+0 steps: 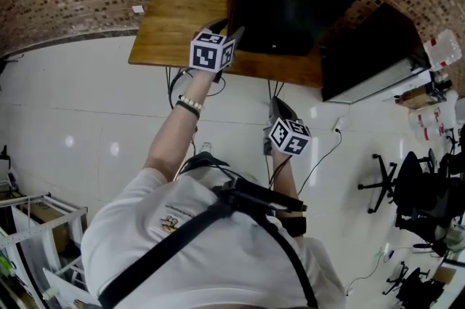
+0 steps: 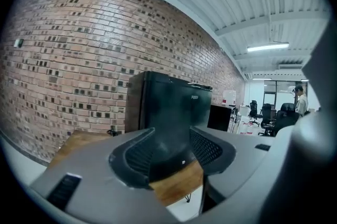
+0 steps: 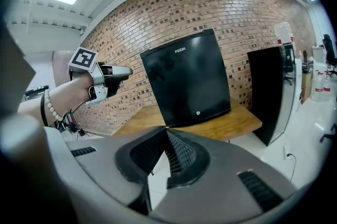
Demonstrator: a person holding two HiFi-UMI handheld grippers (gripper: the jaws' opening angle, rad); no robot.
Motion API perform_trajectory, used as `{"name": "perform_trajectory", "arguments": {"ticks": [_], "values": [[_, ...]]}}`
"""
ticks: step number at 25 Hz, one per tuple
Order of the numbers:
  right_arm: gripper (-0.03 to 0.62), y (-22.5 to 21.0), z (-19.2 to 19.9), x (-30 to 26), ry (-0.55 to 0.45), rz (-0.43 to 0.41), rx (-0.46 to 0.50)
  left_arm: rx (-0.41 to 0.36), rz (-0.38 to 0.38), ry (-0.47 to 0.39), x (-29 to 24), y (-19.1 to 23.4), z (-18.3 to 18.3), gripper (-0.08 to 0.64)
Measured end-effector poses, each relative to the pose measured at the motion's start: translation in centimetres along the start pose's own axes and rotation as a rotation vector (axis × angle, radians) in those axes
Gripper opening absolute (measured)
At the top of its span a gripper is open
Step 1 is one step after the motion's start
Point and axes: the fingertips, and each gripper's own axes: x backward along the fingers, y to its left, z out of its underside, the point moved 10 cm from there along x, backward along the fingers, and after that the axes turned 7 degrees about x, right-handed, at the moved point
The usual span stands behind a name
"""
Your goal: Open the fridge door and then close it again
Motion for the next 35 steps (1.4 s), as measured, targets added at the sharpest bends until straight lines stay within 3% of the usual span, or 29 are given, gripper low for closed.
{"name": "perform_trajectory", "arguments": {"ticks": [5, 17, 35], "values": [[0.015, 0.2, -1.2, -3.5, 0.004, 0.026, -0.012, -0.033, 0.040, 0.062, -4.1, 2.7, -0.2, 0.249], [0.015, 0.2, -2.9, -9.6, 0.013, 0.099, -0.037, -0.065, 0.091, 0.114, -12.6, 8.3, -0.1, 0.255], [0.015, -1.9, -2.8, -12.6, 0.058, 0.117, -0.069, -0.094, 0.138, 0.128, -16.8, 9.8, 0.3, 0.230]]}}
